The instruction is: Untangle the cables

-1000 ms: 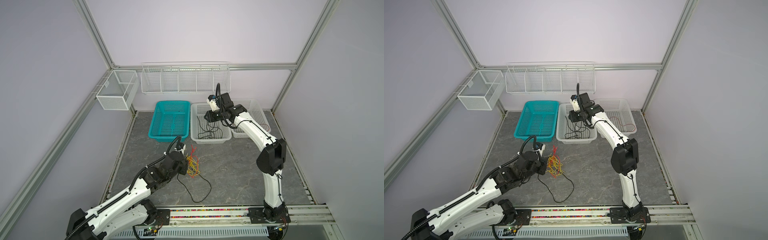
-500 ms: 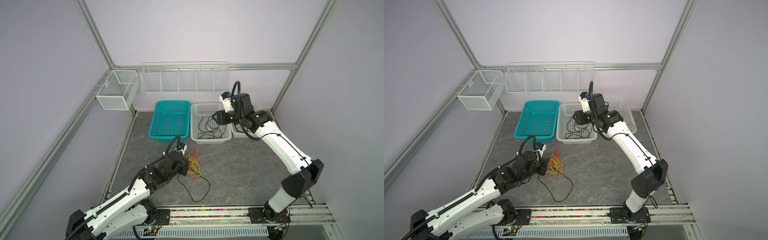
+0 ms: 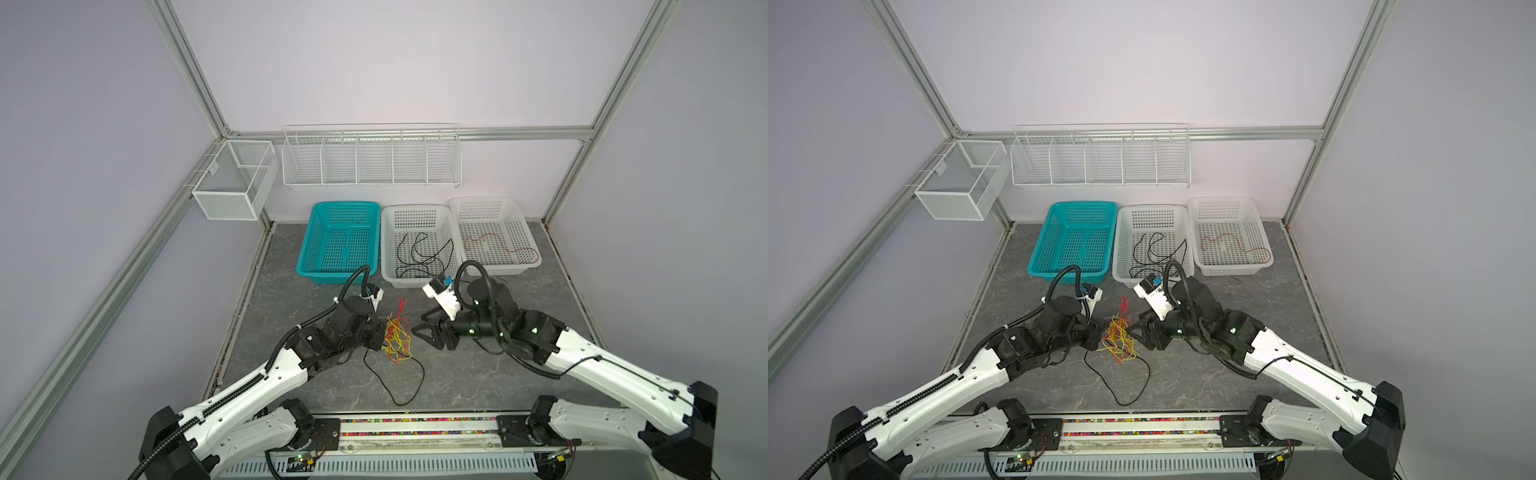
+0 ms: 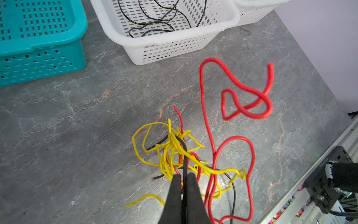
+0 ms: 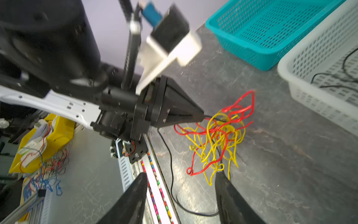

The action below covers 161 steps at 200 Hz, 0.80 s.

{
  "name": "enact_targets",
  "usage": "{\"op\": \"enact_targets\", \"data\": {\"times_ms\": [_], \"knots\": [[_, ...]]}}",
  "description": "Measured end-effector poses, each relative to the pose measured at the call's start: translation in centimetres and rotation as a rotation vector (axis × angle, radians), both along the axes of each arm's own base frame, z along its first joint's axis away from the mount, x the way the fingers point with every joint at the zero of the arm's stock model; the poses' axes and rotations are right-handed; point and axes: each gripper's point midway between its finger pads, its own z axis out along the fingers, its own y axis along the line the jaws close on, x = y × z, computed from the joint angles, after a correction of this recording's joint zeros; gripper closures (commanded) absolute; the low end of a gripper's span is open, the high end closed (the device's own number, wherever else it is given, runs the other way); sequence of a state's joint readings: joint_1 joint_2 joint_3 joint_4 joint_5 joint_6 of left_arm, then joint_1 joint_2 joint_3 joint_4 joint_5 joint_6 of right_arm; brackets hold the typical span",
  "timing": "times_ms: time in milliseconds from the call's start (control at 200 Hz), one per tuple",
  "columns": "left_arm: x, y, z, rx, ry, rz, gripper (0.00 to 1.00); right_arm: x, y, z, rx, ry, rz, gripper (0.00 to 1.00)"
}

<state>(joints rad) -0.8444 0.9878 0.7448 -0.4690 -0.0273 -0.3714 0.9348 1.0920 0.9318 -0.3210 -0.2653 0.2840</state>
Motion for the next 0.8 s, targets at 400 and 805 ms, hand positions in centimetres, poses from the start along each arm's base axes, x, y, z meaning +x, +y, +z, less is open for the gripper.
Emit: {"op": "enact_targets", "data": {"times_ms": [400, 805], "knots": [[-0.8, -1.2, 0.7, -0.069, 0.022, -0.052, 1.0, 2.3, 0.8, -7.4, -0.14, 0.047, -0.1, 0.55], [-1.6, -0.1, 1.4, -0.105, -0.008, -0.045, 1.0, 4.4, 0.1, -6.0, -0.108, -0.037, -0.221, 0.93]]}}
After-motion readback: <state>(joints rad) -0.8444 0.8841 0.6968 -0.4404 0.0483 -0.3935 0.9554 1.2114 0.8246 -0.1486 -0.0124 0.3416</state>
